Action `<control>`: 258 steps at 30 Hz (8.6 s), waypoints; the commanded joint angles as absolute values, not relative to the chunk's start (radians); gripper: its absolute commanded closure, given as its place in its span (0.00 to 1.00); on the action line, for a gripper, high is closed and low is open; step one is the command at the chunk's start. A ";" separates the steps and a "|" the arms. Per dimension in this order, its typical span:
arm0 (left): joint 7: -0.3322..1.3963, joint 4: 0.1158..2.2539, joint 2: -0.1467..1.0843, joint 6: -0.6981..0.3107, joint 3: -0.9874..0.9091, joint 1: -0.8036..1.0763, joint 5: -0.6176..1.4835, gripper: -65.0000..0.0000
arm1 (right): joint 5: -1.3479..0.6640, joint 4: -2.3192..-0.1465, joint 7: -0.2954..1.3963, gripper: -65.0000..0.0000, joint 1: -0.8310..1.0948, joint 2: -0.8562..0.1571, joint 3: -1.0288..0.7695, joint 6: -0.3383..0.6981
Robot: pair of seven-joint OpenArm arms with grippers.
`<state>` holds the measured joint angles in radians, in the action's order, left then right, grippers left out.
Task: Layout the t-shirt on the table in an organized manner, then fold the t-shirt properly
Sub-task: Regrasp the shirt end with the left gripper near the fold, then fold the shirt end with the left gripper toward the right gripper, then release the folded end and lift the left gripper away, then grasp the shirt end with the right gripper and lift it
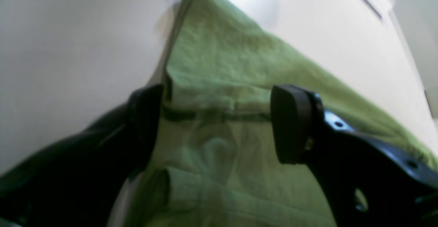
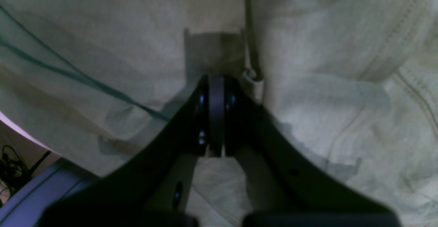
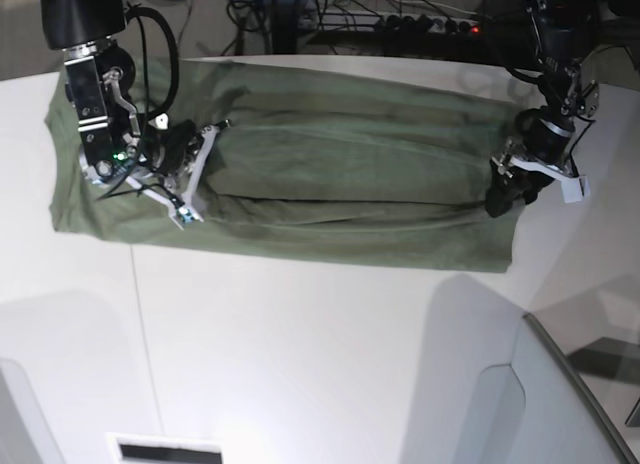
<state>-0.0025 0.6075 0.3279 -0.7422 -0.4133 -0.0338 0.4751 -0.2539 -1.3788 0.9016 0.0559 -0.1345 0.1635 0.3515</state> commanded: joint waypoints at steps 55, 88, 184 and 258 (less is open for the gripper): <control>0.308 1.409 0.464 -0.510 -0.278 0.165 0.269 1.00 | -0.252 -1.830 1.227 1.00 0.097 -0.059 0.031 0.478; 0.582 1.577 0.044 -0.490 0.196 0.107 -0.369 1.00 | -0.252 -1.661 1.078 1.00 0.116 -0.125 -0.077 0.486; 0.587 1.693 0.087 -0.467 -0.064 0.189 -0.360 1.00 | -0.252 -1.658 1.082 1.00 0.111 -0.117 -0.070 0.479; 0.366 1.662 0.128 -0.447 -0.605 0.579 0.010 1.00 | -0.378 -0.885 0.868 0.42 -0.406 0.120 0.073 0.487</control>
